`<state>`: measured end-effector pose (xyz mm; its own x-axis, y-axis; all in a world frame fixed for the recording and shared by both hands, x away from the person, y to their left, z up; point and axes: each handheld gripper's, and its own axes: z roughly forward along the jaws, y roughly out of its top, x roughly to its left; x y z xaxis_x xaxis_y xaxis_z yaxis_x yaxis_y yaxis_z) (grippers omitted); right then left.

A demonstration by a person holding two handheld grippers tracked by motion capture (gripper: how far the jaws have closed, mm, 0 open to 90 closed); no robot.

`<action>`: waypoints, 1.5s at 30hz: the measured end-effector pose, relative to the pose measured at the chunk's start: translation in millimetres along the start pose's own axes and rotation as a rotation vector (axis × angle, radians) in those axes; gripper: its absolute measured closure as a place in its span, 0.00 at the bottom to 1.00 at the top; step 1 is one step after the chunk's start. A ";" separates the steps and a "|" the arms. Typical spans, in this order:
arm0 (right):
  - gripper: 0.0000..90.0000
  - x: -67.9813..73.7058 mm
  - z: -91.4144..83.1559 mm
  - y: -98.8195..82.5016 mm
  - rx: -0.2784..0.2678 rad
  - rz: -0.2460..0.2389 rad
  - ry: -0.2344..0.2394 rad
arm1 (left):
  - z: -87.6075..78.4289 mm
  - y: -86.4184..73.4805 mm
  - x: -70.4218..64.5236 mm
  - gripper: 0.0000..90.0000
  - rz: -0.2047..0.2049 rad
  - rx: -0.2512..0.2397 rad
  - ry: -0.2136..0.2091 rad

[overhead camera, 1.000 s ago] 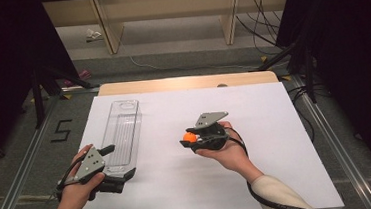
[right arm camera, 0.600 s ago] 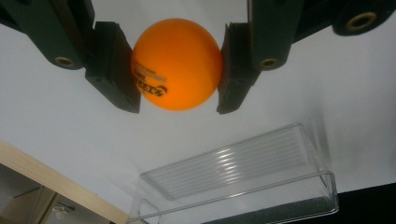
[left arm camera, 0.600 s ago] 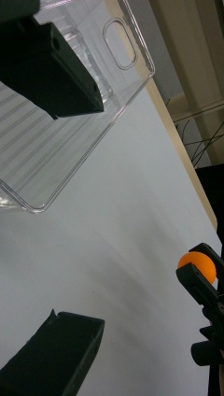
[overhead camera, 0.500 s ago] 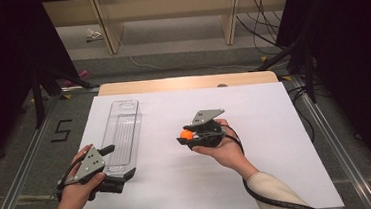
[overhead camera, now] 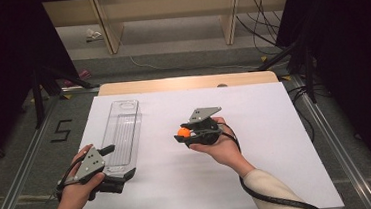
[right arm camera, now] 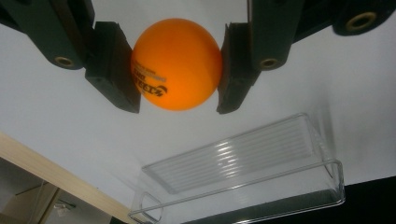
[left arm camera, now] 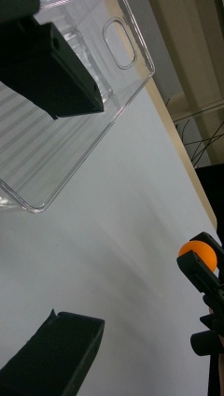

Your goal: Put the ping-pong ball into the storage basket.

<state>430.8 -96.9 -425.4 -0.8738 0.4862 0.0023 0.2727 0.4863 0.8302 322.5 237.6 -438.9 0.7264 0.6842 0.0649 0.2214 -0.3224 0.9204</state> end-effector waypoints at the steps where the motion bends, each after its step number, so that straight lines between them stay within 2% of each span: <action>1: 0.57 -0.3 0.5 0.4 -0.001 -0.001 -0.001 | 0.0 0.0 0.0 0.00 -0.001 0.000 0.000; 45: 0.57 -5.0 21.6 17.9 -0.016 0.002 0.001 | -0.1 -0.1 0.2 0.00 -0.001 0.000 -0.002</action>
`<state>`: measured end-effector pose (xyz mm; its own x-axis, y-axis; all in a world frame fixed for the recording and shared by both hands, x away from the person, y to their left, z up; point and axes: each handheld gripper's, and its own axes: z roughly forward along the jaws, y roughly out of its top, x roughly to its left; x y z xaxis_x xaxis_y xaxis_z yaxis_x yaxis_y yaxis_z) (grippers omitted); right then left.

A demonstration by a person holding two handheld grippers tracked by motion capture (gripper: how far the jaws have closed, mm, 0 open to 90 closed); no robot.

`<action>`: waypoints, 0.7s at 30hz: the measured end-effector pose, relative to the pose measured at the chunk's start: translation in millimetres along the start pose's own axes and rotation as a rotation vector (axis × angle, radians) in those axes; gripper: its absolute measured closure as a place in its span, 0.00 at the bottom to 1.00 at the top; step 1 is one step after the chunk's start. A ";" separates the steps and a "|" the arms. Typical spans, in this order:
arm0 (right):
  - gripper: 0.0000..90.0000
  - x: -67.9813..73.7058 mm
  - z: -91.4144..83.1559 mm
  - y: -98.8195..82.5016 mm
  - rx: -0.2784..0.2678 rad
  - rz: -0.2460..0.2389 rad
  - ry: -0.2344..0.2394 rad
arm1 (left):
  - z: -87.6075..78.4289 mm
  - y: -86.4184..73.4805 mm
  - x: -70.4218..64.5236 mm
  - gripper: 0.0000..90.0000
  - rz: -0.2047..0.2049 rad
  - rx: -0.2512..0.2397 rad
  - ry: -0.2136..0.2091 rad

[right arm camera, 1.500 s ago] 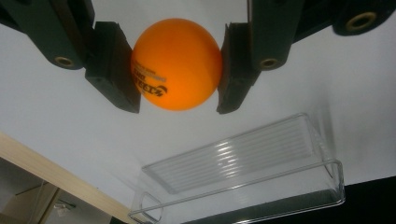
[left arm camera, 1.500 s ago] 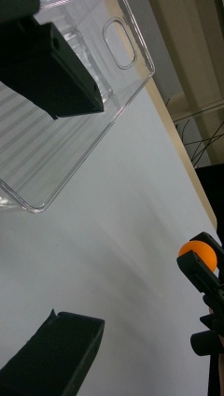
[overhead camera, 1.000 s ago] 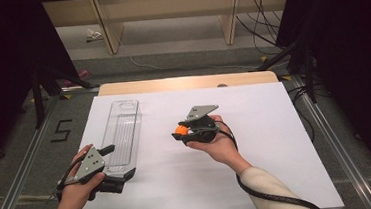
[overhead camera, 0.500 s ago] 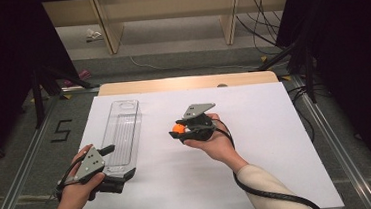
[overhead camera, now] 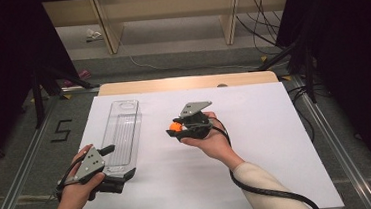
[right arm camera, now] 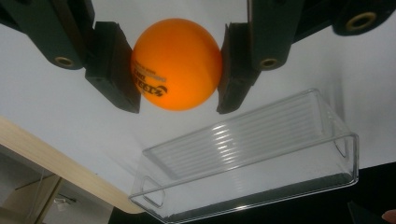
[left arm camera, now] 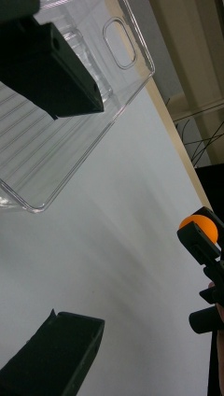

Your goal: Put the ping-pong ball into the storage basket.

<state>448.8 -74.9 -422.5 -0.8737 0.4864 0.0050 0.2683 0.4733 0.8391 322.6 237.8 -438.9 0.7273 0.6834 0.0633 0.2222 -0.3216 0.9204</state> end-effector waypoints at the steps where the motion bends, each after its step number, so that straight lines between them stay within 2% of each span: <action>1: 0.57 0.0 0.0 0.0 0.000 0.000 0.000 | 0.0 0.0 0.0 0.00 0.000 0.000 0.000; 21: 0.57 2.4 14.2 9.3 -0.004 -0.003 0.006 | -0.3 0.2 -0.2 0.00 -0.001 -0.001 -0.001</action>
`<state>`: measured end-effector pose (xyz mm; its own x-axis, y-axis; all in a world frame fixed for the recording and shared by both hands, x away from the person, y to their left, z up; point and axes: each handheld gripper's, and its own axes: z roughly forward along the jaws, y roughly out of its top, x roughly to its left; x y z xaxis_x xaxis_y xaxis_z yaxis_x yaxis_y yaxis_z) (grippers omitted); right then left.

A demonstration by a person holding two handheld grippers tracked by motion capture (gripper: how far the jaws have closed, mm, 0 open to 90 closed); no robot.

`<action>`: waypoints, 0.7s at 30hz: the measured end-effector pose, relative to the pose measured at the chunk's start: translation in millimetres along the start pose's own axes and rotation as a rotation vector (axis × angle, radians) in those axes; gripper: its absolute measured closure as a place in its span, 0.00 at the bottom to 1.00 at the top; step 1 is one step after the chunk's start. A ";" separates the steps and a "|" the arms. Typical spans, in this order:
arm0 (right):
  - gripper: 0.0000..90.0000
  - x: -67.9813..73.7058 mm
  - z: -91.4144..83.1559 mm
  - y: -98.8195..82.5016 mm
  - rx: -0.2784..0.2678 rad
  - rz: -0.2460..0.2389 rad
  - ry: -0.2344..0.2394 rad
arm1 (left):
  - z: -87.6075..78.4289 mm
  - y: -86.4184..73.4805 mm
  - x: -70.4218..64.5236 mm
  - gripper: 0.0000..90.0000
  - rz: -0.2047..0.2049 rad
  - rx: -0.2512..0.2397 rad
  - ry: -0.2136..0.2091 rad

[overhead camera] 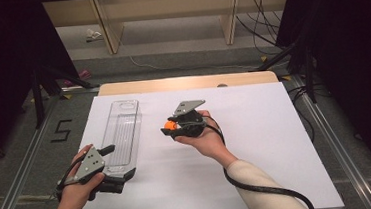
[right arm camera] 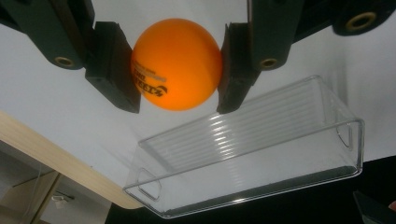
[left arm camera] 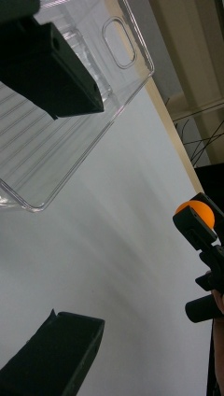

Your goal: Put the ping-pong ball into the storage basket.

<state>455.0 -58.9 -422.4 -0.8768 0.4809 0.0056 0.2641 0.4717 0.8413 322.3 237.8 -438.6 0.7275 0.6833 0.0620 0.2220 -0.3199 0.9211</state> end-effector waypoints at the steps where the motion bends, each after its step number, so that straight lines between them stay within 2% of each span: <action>1: 0.57 0.0 0.0 0.0 0.000 0.000 0.000 | 0.0 0.0 0.0 0.00 0.000 0.000 0.000; 21: 0.57 2.3 11.5 7.3 -0.006 0.005 -0.004 | -0.1 0.2 -0.1 0.00 0.003 -0.001 -0.001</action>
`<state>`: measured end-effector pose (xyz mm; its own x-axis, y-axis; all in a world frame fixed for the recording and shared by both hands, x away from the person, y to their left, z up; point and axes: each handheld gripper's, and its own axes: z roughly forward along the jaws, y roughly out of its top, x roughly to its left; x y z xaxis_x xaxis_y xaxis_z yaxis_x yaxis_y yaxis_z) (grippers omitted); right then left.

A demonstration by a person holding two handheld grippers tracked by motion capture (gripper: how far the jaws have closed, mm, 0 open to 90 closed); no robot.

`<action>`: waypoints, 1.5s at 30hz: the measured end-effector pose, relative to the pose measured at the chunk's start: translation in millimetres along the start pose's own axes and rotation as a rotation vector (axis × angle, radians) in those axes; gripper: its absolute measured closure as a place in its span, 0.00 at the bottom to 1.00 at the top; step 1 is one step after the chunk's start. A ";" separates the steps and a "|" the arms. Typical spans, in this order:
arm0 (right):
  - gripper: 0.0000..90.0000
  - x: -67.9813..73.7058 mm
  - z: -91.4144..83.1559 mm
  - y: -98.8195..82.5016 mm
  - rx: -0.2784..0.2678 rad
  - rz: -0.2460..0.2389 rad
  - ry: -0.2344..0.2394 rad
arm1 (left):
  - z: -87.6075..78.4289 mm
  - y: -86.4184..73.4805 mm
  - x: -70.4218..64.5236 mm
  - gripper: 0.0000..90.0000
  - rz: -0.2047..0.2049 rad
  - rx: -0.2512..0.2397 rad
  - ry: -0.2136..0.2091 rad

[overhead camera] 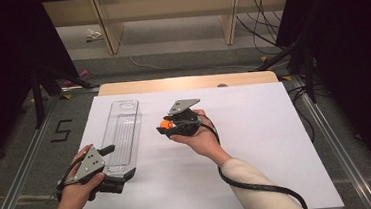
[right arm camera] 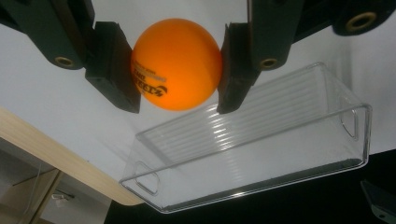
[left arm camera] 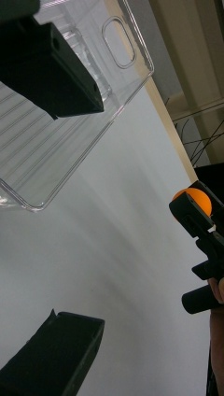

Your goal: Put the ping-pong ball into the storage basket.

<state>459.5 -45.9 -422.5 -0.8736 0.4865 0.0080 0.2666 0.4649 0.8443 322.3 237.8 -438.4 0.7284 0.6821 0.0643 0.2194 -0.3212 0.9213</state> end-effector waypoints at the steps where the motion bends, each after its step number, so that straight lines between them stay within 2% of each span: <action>1: 0.57 0.2 0.5 0.2 -0.001 0.002 0.000 | 0.0 0.0 -0.2 0.00 -0.002 0.001 -0.001; 45: 0.57 6.6 25.2 13.4 -0.009 0.008 0.006 | 0.1 0.1 -0.2 0.00 0.000 -0.001 -0.003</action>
<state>467.6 -17.8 -424.7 -0.8738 0.4859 0.0180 0.2700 0.4541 0.8491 322.2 237.5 -438.4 0.7302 0.6803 0.0628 0.2193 -0.3205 0.9215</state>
